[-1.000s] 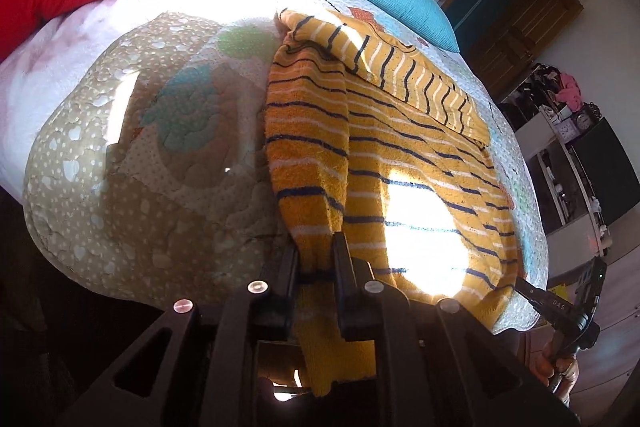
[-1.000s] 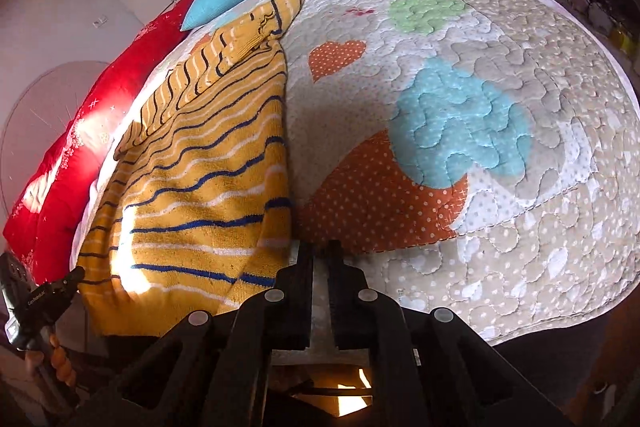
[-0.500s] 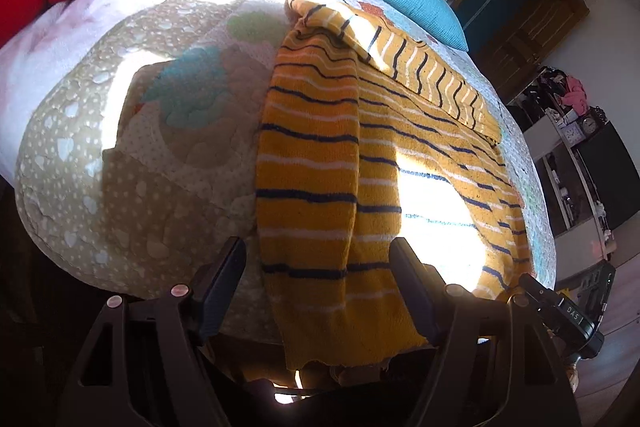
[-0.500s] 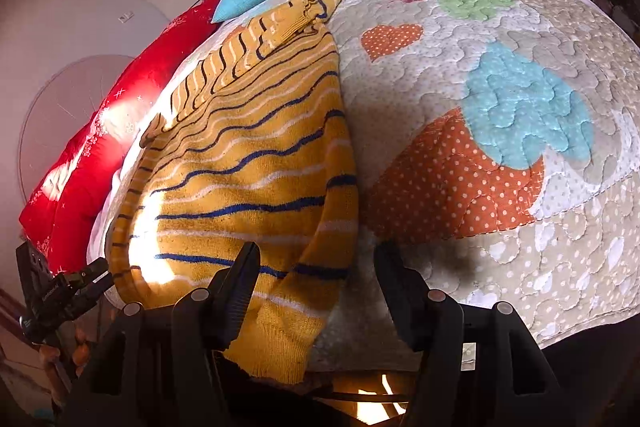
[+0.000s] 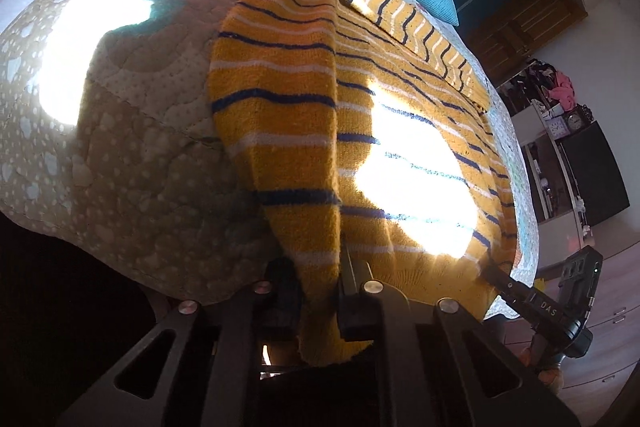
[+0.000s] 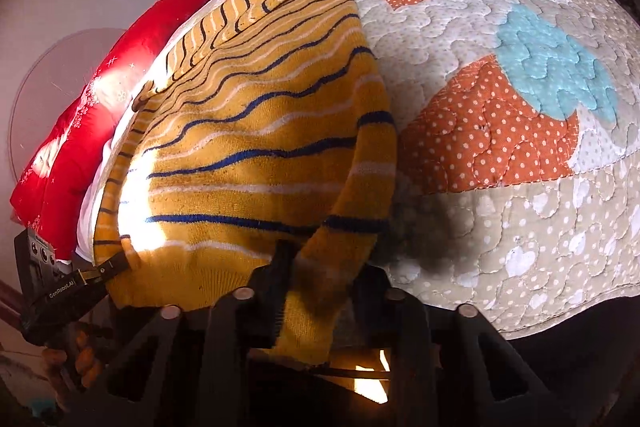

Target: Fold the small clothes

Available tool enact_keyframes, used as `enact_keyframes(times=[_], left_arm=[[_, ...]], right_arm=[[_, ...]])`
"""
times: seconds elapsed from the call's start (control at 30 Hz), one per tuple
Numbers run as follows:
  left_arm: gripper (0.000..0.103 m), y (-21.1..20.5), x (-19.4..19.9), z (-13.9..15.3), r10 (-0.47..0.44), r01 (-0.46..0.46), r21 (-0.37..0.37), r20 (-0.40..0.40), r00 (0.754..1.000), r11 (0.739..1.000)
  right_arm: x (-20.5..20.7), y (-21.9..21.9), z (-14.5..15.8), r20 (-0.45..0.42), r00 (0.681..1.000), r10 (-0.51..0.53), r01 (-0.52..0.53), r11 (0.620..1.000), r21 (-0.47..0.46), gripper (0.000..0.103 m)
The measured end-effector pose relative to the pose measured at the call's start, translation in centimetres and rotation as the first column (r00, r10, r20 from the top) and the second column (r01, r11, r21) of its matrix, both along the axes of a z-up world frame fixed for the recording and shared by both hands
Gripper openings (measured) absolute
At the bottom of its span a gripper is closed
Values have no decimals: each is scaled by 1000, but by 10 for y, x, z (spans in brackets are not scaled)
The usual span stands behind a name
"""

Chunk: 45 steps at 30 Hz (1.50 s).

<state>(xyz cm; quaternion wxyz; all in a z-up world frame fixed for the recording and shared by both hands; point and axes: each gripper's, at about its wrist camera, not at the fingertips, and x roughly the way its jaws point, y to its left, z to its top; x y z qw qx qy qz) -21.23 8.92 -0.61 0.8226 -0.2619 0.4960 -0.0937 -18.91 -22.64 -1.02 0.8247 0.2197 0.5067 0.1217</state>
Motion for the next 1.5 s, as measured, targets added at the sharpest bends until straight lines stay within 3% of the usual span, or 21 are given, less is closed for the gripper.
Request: enact_keyframes(times=[0.17,0.3,0.5,0.63,0.83,1.0,1.07,1.2,1.27,1.33,1.43,1.5], left_arm=[[10,4,-12,37,-17,15,14,92,996,1000],[10,8,-1,70,-35,40,-26,175,984,999],[10,15,63,102,-4,18,-54,249,968,998],[10,13,127,114,15,-4,-36,292,956,999],[10,-2,223,102,-19,-5,95,252,968,996],[10,0,273,83,-17,3,84,166,986,996],[11,4,285,80,-13,2,74,149,989,997],[23,22,306,73,47,-43,-32,114,992,999],[27,31,314,65,82,-73,-99,85,993,992],[34,38,320,58,106,-96,-162,54,993,982],[51,48,327,50,133,-118,-288,34,990,950],[63,56,328,49,165,-141,-378,32,986,915]], right_arm=[[-3,2,26,42,997,58,-61,996,61,12],[11,-1,63,128,990,67,-82,990,113,12],[80,-11,100,209,978,12,-62,969,238,12],[141,-14,118,245,969,-22,-41,968,247,12],[251,-16,101,148,985,-84,37,954,297,12],[312,-10,62,29,997,-75,64,959,277,14],[327,-15,48,-6,996,-84,82,946,313,14],[348,-30,30,-73,990,-123,142,884,445,22],[358,-38,23,-93,986,-140,168,835,523,40],[366,-45,17,-116,980,-164,201,781,591,48],[377,-51,11,-144,971,-193,240,731,639,58],[383,-52,11,-144,969,-202,247,730,637,59]])
